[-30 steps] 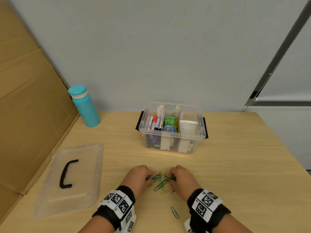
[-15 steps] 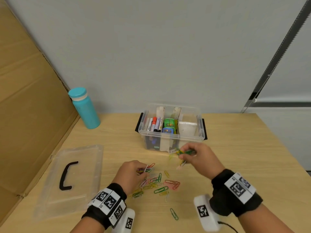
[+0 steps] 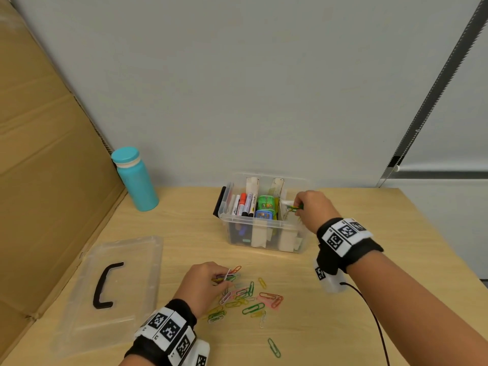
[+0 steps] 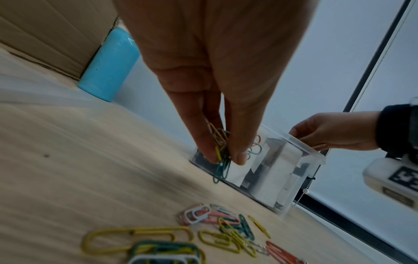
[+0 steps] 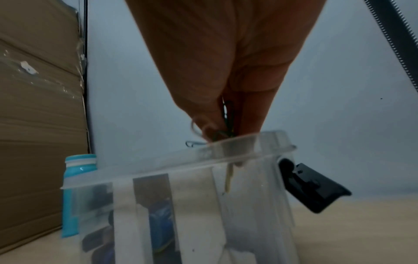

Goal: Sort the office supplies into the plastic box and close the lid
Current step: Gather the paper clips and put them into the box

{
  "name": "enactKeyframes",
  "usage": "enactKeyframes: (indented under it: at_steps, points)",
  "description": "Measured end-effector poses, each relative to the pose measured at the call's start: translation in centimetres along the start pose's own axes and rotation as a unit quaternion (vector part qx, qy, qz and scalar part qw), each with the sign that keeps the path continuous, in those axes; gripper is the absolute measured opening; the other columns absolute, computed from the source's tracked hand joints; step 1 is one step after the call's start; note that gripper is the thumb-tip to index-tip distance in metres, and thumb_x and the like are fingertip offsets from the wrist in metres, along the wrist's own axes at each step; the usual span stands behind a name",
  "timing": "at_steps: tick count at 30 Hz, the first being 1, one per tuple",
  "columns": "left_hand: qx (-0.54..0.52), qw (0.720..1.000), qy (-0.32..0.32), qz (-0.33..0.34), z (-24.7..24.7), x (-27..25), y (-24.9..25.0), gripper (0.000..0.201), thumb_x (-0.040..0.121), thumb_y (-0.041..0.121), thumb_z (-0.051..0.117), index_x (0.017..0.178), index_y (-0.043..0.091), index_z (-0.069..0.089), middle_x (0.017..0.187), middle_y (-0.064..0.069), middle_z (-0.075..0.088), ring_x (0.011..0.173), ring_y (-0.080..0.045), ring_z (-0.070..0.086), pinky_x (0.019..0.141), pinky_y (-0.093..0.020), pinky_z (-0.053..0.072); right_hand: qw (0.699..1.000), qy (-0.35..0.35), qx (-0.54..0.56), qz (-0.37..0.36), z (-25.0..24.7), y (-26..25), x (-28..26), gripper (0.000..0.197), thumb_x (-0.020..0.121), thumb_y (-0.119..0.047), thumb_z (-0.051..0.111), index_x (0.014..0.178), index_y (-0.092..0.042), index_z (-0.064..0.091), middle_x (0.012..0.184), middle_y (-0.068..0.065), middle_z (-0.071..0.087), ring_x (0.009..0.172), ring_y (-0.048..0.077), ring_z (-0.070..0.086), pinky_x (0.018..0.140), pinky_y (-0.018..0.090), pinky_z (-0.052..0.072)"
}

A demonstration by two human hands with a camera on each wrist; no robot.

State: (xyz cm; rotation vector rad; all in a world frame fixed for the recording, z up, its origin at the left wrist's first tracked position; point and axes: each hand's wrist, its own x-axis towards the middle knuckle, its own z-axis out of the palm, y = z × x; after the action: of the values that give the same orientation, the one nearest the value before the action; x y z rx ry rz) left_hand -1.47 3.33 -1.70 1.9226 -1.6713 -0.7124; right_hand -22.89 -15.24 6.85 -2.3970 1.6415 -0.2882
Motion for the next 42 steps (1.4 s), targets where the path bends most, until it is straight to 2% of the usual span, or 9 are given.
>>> enactKeyframes:
  at_steps: [6,8,12,14,19,25,31,35,42]
  points:
    - [-0.003,1.000,0.002,-0.003,-0.1,0.1,0.0,0.024,0.083,0.025,0.070,0.107,0.030,0.071,0.089,0.021,0.062,0.084,0.005,0.058,0.074,-0.003,0.040,0.992,-0.119,-0.047,0.000,0.1,-0.7,1.5,0.027,0.093,-0.007,0.051,0.117,-0.010,0.063,0.122,0.010,0.062,0.112,0.024,0.058,0.097,0.031,0.047]
    - [-0.009,1.000,0.006,-0.001,-0.2,-0.1,0.2,0.024,0.083,0.025,0.069,0.106,0.032,0.070,0.088,0.023,0.061,0.083,0.007,0.057,0.071,-0.002,0.040,0.996,-0.083,0.010,-0.002,-0.1,-0.2,1.0,0.029,0.095,-0.005,0.045,0.117,-0.012,0.063,0.121,0.008,0.062,0.111,0.023,0.058,0.097,0.030,0.045]
    - [-0.020,1.000,0.019,0.016,-0.6,-0.2,1.1,0.022,0.082,0.024,0.070,0.104,0.031,0.071,0.087,0.019,0.064,0.082,0.005,0.059,0.072,-0.001,0.041,0.981,0.130,0.138,-0.025,0.2,1.7,-2.7,0.025,0.096,-0.010,0.042,0.107,-0.013,0.064,0.106,0.004,0.065,0.095,0.017,0.058,0.081,0.022,0.041]
    - [-0.033,0.999,0.019,0.028,-1.1,0.0,2.2,0.021,0.082,0.022,0.071,0.100,0.032,0.072,0.087,0.016,0.066,0.083,0.003,0.060,0.073,-0.005,0.045,0.974,0.181,0.135,-0.028,1.3,3.0,-5.0,0.027,0.097,-0.018,0.041,0.117,-0.015,0.060,0.113,0.002,0.062,0.104,0.014,0.055,0.085,0.023,0.042]
    - [-0.002,0.995,0.026,0.094,-2.7,2.9,7.8,0.025,0.085,0.027,0.066,0.110,0.027,0.068,0.098,0.011,0.068,0.088,0.001,0.059,0.084,-0.017,0.050,0.982,0.150,0.111,-0.039,5.6,4.6,-8.3,0.048,0.100,-0.029,0.033,0.147,-0.024,0.031,0.154,-0.009,0.029,0.132,0.008,0.038,0.107,0.029,0.038]
    - [0.121,0.978,0.034,0.165,-2.0,9.6,15.2,0.027,0.092,0.023,0.057,0.116,0.016,0.065,0.107,-0.001,0.066,0.097,-0.015,0.060,0.091,-0.027,0.045,0.972,0.192,0.125,-0.058,7.6,4.9,-8.2,0.050,0.098,-0.029,0.032,0.148,-0.021,0.030,0.156,-0.010,0.024,0.131,0.009,0.042,0.102,0.022,0.037]
    - [0.262,0.952,-0.104,0.117,1.2,15.2,17.2,0.021,0.089,0.018,0.058,0.103,0.004,0.066,0.102,-0.014,0.068,0.098,-0.031,0.064,0.090,-0.039,0.051,0.973,0.194,0.105,-0.070,7.6,5.0,-8.2,0.056,0.096,-0.039,0.019,0.149,-0.023,0.027,0.157,-0.013,0.019,0.133,0.005,0.039,0.105,0.021,0.034]
    - [0.234,0.958,-0.129,0.106,1.0,15.5,17.2,0.035,0.090,0.022,0.059,0.120,0.004,0.060,0.117,-0.013,0.065,0.110,-0.029,0.060,0.098,-0.039,0.046,0.975,0.186,0.103,-0.066,7.6,5.1,-8.2,0.057,0.095,-0.039,0.019,0.149,-0.023,0.026,0.157,-0.013,0.017,0.134,0.005,0.038,0.106,0.019,0.031]
    - [0.065,0.987,-0.002,0.149,-3.0,7.0,12.7,0.030,0.094,0.029,0.051,0.123,0.026,0.058,0.116,0.011,0.064,0.101,-0.003,0.059,0.093,-0.024,0.048,0.984,0.166,0.035,-0.060,6.8,4.1,-9.4,0.061,0.095,-0.043,0.026,0.148,-0.014,0.027,0.158,0.003,0.018,0.144,0.022,0.018,0.116,0.040,0.025]
